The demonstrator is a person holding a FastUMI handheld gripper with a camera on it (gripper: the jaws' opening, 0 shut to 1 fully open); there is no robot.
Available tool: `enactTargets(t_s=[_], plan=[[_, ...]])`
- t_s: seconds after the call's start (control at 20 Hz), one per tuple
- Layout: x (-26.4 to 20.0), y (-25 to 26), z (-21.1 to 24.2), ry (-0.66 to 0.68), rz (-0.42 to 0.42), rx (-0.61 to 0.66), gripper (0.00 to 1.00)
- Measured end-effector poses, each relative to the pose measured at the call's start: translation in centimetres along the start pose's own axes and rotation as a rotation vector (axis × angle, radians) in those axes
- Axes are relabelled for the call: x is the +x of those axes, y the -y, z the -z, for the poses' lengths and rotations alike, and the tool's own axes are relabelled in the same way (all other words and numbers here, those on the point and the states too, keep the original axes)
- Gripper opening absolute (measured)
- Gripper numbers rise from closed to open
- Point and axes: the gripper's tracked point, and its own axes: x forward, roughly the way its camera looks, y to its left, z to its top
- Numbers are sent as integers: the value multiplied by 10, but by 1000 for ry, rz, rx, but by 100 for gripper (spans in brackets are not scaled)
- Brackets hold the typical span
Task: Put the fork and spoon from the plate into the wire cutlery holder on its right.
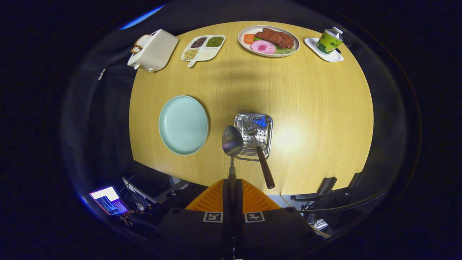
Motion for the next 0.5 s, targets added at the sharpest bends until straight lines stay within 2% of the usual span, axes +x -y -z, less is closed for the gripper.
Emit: enactTargets(t_s=[0.5], plan=[[57,17,-22,-155,104,22,8]])
